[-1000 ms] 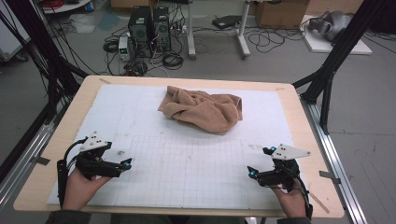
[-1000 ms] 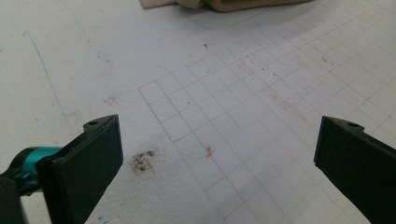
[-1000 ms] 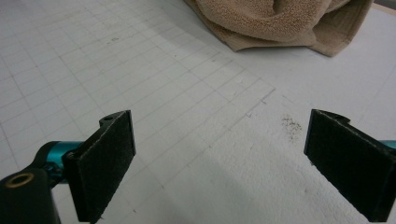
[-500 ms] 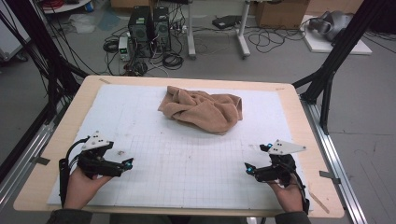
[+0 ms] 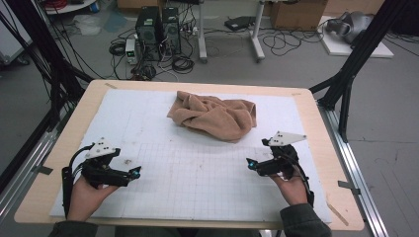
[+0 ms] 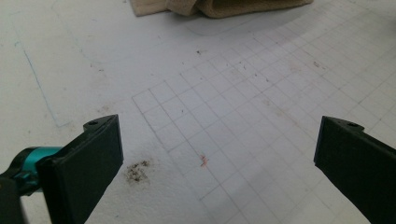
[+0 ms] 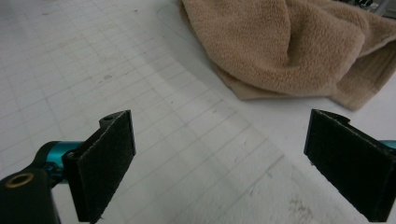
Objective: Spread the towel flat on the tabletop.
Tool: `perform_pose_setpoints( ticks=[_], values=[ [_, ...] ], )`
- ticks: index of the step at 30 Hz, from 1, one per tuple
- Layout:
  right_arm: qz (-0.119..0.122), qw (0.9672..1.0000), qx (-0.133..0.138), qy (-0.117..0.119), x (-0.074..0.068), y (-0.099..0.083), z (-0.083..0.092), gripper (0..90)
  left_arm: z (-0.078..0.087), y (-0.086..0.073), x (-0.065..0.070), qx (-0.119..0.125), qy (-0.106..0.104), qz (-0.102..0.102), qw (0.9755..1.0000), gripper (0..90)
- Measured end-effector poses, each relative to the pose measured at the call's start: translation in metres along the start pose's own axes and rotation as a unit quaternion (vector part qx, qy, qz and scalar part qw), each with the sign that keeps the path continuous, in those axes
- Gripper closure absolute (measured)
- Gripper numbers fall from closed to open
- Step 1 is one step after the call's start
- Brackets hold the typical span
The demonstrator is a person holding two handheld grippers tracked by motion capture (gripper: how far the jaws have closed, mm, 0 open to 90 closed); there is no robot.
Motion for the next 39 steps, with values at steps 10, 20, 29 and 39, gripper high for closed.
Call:
perform_pose_setpoints(
  ticks=[10,20,29,39],
  values=[
    [0.016,0.9998,-0.007,0.004,0.011,0.040,-0.029,7.9,-0.006,0.012,0.001,0.007,-0.004,-0.003,1.0000,1.7],
    [0.019,0.9997,-0.005,0.017,0.020,0.074,-0.065,8.3,-0.015,0.025,0.007,0.014,-0.018,-0.013,0.9997,1.9],
    [0.020,0.9997,-0.005,0.016,0.023,0.086,-0.103,16.9,-0.023,0.026,0.008,0.006,-0.023,-0.023,0.9995,2.4],
    [0.020,0.9957,-0.090,-0.014,0.019,0.060,-0.156,35.3,-0.026,0.020,0.012,-0.004,-0.031,-0.030,0.9991,2.4]
  ],
)
Point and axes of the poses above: each handheld gripper's, and its own axes: z roughly backward along the jaws, y roughly out of its top, x roughly to its right, the point moved 9 cm from there along -z, roughly forward along the jaws, and after that the axes turned 6 degrees about x, right-handed, at the moved point
